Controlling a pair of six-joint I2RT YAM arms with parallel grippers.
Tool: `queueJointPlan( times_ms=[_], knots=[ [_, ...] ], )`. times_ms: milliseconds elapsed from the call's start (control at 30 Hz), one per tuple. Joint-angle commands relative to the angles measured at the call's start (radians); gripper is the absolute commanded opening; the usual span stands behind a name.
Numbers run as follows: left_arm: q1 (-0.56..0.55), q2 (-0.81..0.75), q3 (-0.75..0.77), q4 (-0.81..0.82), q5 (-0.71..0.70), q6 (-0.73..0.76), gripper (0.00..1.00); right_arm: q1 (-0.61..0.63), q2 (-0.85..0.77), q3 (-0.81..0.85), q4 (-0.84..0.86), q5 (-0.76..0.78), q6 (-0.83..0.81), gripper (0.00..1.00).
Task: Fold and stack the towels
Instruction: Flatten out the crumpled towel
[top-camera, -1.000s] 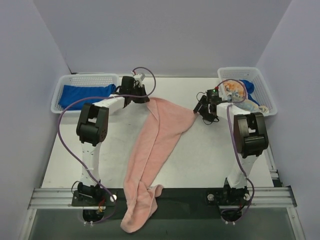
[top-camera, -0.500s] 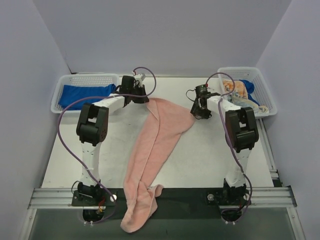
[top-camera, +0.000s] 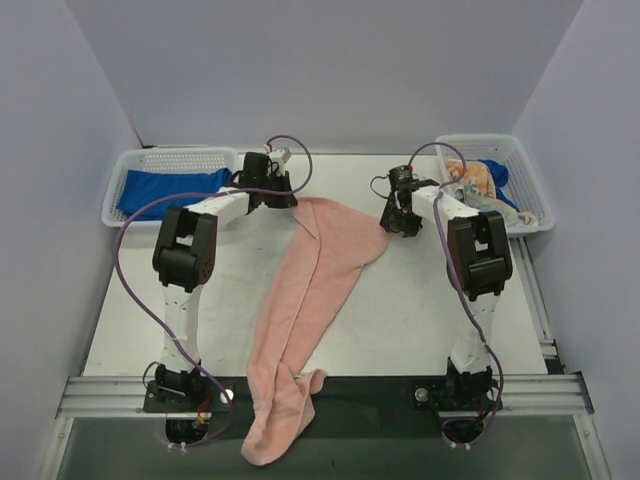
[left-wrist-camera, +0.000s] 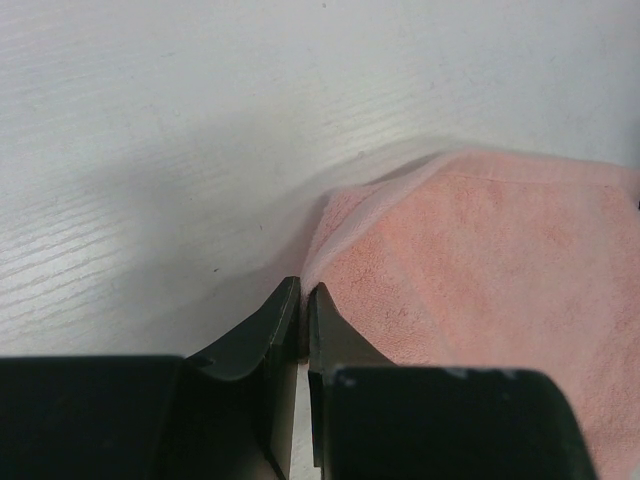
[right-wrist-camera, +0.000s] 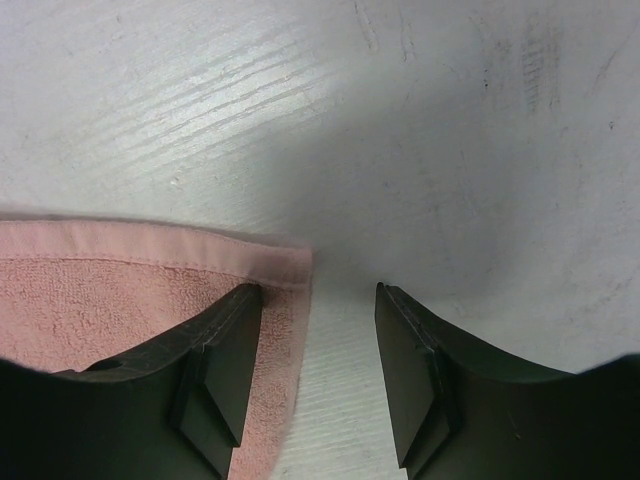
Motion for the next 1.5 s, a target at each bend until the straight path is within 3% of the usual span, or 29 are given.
queueJointPlan(
  times_ms=[0,333,900,1267,1367,1467],
  knots=[
    [0.009,-0.056,0.04,-0.009,0.002,0.02,0.0,0.014,0.016,0.022,-0.036,-0.011,-0.007,0.49],
    [0.009,-0.061,0.04,-0.015,-0.004,0.015,0.0,0.012,-0.041,0.068,-0.033,0.029,-0.035,0.48],
    [0.018,-0.068,0.033,-0.024,-0.001,0.006,0.0,0.02,0.052,0.08,-0.071,0.069,-0.001,0.48],
    [0.018,-0.073,0.025,-0.032,0.002,0.006,0.0,0.029,0.124,0.132,-0.089,0.014,-0.018,0.48],
    [0.019,-0.077,0.02,-0.037,0.001,0.007,0.0,0.034,0.141,0.143,-0.097,-0.003,-0.02,0.42],
    [0.021,-0.083,0.017,-0.038,-0.001,0.009,0.0,0.034,0.152,0.141,-0.1,-0.011,-0.015,0.26]
  ],
)
